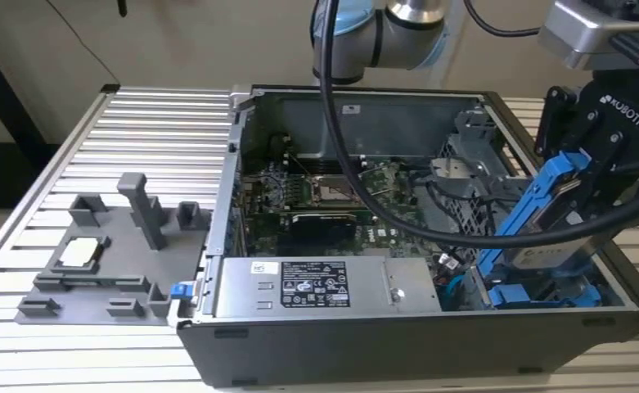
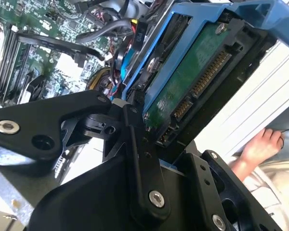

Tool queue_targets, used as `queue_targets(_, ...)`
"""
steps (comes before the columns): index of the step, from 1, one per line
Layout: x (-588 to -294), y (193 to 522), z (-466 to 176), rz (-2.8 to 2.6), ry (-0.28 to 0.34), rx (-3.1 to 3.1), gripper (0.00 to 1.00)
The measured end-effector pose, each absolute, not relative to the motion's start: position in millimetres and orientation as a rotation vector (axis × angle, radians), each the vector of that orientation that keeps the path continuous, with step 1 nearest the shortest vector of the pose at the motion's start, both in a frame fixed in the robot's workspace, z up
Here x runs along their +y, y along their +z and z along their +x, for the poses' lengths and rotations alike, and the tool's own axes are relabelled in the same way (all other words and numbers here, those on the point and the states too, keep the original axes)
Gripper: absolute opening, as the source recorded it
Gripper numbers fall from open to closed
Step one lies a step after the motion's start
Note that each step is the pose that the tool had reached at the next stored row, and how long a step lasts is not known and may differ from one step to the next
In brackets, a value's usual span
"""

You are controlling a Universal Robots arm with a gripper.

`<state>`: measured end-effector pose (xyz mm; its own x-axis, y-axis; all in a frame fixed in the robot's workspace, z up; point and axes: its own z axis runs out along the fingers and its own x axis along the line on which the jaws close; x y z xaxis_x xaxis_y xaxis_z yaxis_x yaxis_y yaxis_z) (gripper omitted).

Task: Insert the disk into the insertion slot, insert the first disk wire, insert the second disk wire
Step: 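Insert the disk into the insertion slot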

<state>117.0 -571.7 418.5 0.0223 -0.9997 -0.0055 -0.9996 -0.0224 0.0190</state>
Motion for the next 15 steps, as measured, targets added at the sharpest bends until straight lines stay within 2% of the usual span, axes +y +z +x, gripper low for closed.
queue_targets(15, -571.8, 398.5, 122.5, 2.239, -0.027, -2.189, 0.33)
